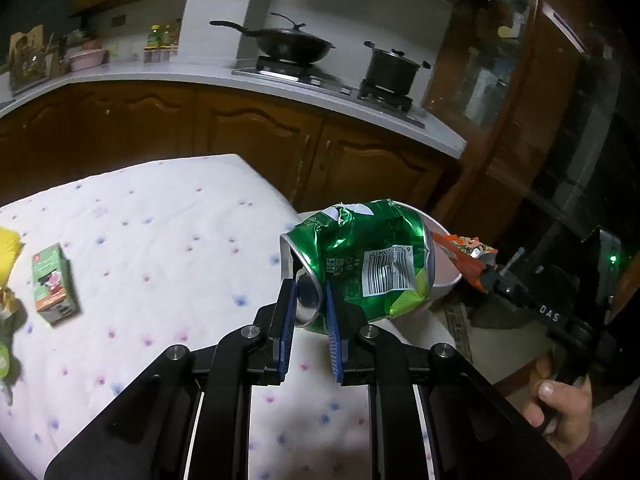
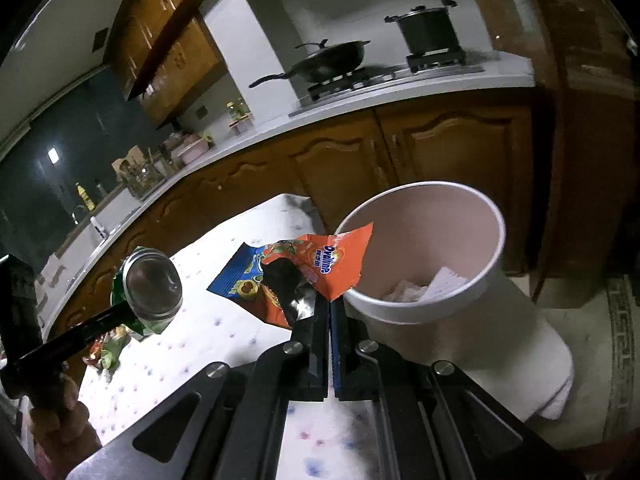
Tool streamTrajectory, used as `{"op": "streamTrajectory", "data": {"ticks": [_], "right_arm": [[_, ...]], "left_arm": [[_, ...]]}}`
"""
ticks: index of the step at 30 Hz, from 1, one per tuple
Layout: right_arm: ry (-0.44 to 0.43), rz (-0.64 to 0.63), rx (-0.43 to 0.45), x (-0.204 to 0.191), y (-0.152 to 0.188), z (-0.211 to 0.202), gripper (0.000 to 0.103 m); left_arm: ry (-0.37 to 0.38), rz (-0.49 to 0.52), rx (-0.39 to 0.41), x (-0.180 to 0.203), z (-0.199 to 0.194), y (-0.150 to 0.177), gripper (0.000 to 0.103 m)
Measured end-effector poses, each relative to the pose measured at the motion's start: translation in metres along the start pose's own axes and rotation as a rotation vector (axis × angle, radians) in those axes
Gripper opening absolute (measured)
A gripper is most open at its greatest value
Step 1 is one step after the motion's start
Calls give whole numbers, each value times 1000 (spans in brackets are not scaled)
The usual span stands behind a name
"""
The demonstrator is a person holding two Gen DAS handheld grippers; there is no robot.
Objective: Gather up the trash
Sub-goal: 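Carry the green can and orange wrapper over the bin with both tools, then open both tools to drop the can and wrapper into the bin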
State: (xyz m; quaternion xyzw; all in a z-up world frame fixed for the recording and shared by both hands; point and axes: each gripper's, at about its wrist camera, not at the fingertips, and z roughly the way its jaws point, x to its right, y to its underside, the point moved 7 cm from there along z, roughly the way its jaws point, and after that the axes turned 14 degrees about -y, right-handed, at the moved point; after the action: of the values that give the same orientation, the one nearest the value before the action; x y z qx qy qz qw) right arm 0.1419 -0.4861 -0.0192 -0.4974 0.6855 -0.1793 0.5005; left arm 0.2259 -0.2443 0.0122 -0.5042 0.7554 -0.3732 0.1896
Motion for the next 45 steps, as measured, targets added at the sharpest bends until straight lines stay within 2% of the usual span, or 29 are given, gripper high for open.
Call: {"op": "streamTrajectory", "data": {"ticks": [16, 28, 35, 42, 45], "right_arm": [[65, 41, 26, 47, -13, -15, 1], [101, 51, 12, 89, -36, -3, 1], [116, 55, -29, 109, -46, 16, 1], [131, 50, -71, 117, -44, 32, 2], [129, 55, -83, 119, -43, 37, 6]], "left_arm": [[62, 74, -28, 69, 36, -23, 13], [78, 149, -78, 133, 94, -45, 13], [65, 166, -136, 151, 133, -41, 13], [62, 179, -164, 159, 151, -36, 14], [65, 182, -180, 161, 156, -34, 14]]}}
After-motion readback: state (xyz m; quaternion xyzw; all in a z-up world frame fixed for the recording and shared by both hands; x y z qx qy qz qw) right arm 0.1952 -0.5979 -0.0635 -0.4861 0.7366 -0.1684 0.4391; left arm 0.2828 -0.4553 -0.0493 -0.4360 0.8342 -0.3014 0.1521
